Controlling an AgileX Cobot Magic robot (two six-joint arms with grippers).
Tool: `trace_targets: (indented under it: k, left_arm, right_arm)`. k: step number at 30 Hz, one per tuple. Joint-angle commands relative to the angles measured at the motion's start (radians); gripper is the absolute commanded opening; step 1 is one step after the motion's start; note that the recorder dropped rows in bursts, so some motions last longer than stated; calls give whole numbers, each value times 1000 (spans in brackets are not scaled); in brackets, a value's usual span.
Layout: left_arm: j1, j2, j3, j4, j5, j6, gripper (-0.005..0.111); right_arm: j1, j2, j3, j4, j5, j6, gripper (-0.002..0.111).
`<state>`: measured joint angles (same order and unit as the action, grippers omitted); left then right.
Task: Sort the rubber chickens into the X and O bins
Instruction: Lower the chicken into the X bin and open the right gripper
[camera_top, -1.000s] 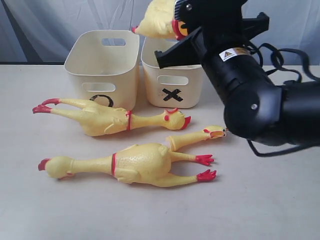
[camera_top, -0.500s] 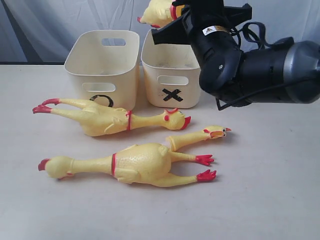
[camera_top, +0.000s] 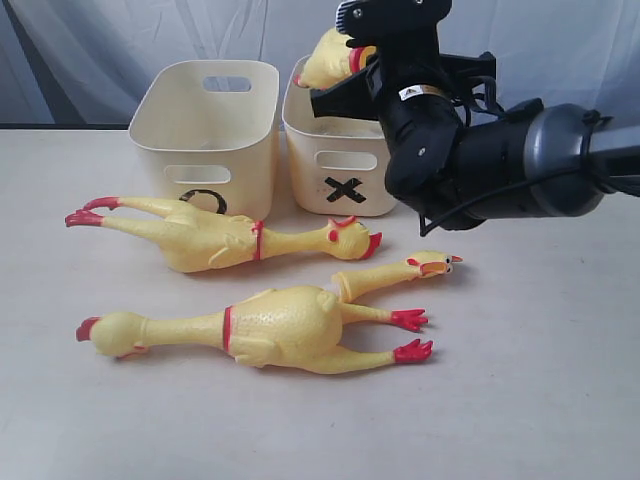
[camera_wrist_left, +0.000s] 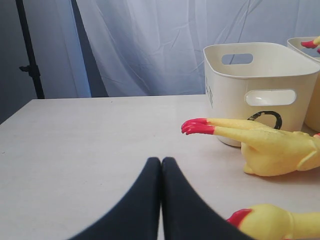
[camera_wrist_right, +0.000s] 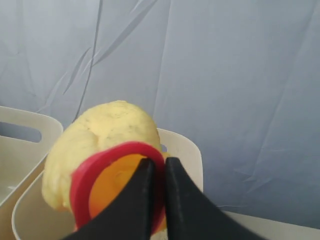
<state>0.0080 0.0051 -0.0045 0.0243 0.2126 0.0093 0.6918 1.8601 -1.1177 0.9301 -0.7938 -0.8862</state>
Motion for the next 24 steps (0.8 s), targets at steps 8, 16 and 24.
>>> trace_targets:
  k: [8, 16, 24]
  left_arm:
    - [1, -5, 5, 4, -8, 0, 0]
    - [1, -5, 5, 4, -8, 0, 0]
    - [1, -5, 5, 4, -8, 0, 0]
  right_arm:
    - [-6, -1, -14, -8, -39, -3, 25]
    - [-6, -1, -14, -6, -55, 0, 58]
    - [-6, -3, -14, -6, -55, 1, 55]
